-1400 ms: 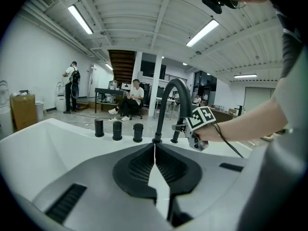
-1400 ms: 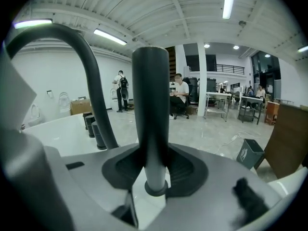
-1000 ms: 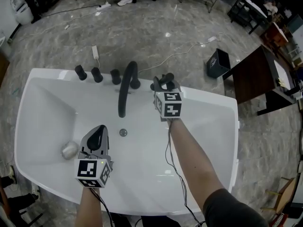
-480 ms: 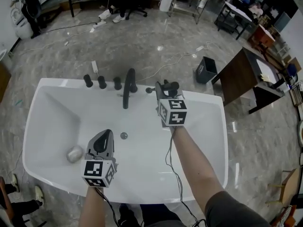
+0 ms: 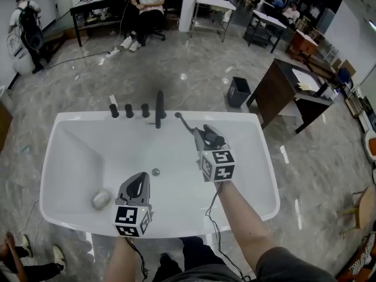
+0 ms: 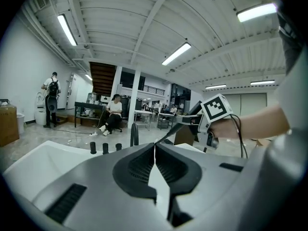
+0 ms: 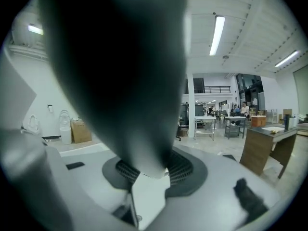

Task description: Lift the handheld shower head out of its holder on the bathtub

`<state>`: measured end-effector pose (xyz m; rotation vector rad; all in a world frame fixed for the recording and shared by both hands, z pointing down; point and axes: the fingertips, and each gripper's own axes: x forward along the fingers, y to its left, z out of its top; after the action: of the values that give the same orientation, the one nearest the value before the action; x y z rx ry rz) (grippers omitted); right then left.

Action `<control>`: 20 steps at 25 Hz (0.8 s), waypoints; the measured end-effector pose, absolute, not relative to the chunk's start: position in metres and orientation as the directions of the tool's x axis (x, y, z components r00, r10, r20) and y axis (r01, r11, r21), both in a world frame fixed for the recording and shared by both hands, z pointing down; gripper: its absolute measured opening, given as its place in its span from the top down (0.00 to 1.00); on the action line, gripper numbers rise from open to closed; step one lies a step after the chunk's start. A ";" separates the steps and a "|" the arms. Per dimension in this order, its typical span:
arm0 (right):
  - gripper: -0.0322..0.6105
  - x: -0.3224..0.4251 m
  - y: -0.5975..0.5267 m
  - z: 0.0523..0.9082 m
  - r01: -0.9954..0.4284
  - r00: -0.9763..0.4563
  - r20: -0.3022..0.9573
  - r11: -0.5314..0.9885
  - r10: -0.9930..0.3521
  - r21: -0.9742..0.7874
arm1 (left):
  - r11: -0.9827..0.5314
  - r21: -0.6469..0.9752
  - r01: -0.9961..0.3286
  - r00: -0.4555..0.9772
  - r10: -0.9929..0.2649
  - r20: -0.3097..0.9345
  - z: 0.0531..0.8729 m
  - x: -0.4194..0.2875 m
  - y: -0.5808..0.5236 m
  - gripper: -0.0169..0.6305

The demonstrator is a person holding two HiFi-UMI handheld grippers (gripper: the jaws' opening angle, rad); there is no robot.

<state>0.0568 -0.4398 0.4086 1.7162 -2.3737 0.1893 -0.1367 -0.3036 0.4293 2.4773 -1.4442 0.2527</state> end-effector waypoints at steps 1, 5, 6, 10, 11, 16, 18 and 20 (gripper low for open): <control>0.74 0.056 -0.423 0.405 -0.952 -0.295 0.237 0.306 -0.926 0.011 | -0.483 0.137 -0.865 0.501 -0.820 0.277 0.427 -0.138 -0.291 0.95; 0.74 0.047 -0.359 0.395 -0.959 -0.281 0.227 0.285 -0.933 -0.017 | -0.512 0.140 -0.847 0.531 -0.806 0.263 0.418 -0.149 -0.243 0.95; 0.74 0.045 -0.343 0.394 -0.959 -0.279 0.227 0.282 -0.933 -0.019 | -0.519 0.146 -0.842 0.539 -0.801 0.260 0.418 -0.150 -0.232 0.95; 0.74 0.043 -0.273 0.396 -0.961 -0.272 0.237 0.274 -0.933 -0.024 | -0.553 0.169 -0.816 0.578 -0.775 0.254 0.424 -0.146 -0.191 0.95; 0.74 0.042 -0.257 0.399 -0.961 -0.273 0.241 0.275 -0.931 -0.026 | -0.560 0.172 -0.810 0.586 -0.769 0.257 0.428 -0.144 -0.181 0.95; 0.74 0.041 -0.196 0.404 -0.959 -0.280 0.252 0.279 -0.926 -0.039 | -0.573 0.200 -0.794 0.607 -0.751 0.260 0.433 -0.134 -0.145 0.95; 0.74 0.043 -0.176 0.404 -0.958 -0.286 0.251 0.283 -0.925 -0.049 | -0.578 0.198 -0.792 0.611 -0.747 0.264 0.431 -0.128 -0.133 0.95; 0.74 0.042 -0.157 0.402 -0.955 -0.296 0.242 0.290 -0.924 -0.059 | -0.585 0.180 -0.791 0.611 -0.743 0.272 0.427 -0.123 -0.119 0.95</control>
<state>0.0423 -0.1568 0.4019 1.7576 -2.3892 0.2887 -0.1235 -0.1189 0.4266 2.5568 -1.2488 0.2425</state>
